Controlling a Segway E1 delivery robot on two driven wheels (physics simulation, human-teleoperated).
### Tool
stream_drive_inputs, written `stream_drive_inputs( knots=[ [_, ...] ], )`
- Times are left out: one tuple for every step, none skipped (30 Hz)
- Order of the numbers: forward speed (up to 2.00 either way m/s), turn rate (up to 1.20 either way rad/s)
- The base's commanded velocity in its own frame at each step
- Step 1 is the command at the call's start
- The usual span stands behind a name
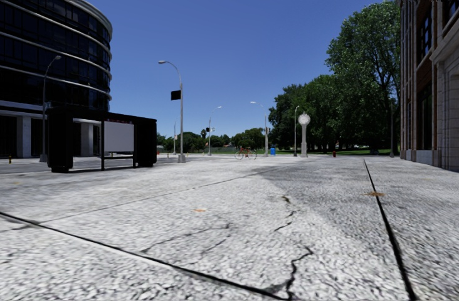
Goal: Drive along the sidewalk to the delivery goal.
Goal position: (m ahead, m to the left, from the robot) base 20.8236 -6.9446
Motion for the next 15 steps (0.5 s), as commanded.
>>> stream_drive_inputs(
  knots=[
    [2.0, 0.0],
    [2.0, 0.0],
    [2.0, 0.0],
    [2.0, 0.0],
    [2.0, 0.0],
    [2.0, 0.0],
    [2.0, 0.0],
    [2.0, 0.0],
    [2.0, 0.0],
    [2.0, 0.0],
    [2.0, -0.11],
    [2.0, -0.18],
    [2.0, -0.2],
    [2.0, -0.2],
    [2.0, -0.2]
  ],
)
